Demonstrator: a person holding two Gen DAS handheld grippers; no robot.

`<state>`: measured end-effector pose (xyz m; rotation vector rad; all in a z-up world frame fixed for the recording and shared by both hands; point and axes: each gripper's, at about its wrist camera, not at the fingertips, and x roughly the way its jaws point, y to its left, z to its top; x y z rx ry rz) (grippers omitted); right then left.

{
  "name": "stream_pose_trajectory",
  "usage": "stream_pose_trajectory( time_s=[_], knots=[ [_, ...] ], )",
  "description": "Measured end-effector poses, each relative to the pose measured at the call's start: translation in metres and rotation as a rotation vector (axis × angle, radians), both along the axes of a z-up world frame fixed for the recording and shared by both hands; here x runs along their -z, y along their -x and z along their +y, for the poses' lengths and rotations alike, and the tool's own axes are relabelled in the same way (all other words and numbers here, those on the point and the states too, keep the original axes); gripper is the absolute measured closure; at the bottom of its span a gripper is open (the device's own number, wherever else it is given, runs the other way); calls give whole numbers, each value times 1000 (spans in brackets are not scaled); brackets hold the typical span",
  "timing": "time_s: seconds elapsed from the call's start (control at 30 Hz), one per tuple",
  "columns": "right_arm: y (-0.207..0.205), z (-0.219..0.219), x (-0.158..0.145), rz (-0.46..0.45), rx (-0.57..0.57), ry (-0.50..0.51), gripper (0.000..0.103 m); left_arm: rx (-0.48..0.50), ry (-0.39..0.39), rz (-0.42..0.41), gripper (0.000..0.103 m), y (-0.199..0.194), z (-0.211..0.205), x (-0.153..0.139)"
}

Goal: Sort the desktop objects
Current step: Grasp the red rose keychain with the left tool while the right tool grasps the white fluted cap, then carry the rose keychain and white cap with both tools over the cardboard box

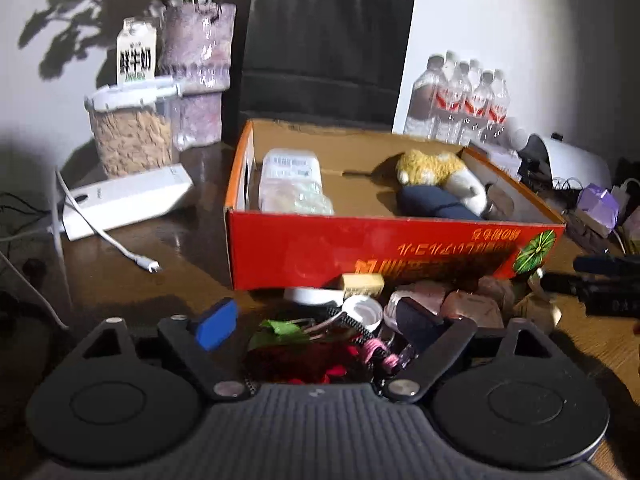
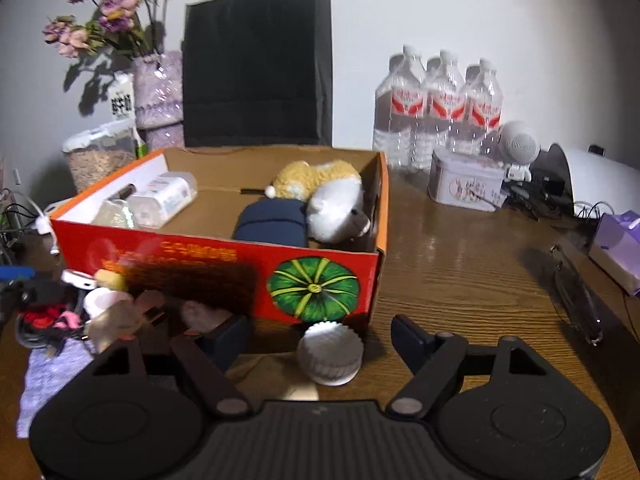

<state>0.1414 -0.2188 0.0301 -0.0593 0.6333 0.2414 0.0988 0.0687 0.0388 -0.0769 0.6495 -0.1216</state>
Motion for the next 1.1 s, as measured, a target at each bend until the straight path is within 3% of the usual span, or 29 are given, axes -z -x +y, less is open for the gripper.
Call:
stream_pose_trajectory(
  time_s=[0.03, 0.1, 0.2, 0.3, 0.33, 0.37, 0.5, 0.67, 0.83, 1.1],
  knots=[
    [-4, 0, 2, 10, 2, -1, 26, -5, 4, 14, 24, -2, 1, 2],
    [-10, 0, 8, 30, 3, 0, 33, -24, 16, 33, 52, -3, 2, 5],
    [-13, 0, 17, 63, -9, -25, 46, -17, 33, 30, 61, 1, 5, 6],
    [-12, 1, 23, 56, -17, -25, 53, -19, 26, 22, 62, 6, 4, 5],
    [-11, 2, 23, 49, -16, -17, 62, -22, 23, 17, 62, 7, 4, 4],
    [-10, 2, 23, 42, -10, -8, 63, -24, 20, 12, 62, 9, 4, 3],
    [-9, -4, 21, 49, -10, -61, 64, -31, 29, -28, 62, 18, 4, -9],
    [13, -2, 1, -38, -7, -45, 64, -38, 50, -108, 62, 37, 6, -39],
    [55, -2, -22, -111, -20, -23, 64, 16, 46, -174, 62, 63, -3, -65],
    [123, -3, -21, -77, -62, -59, 64, 133, 59, -109, 62, 104, -37, -45]
  ],
)
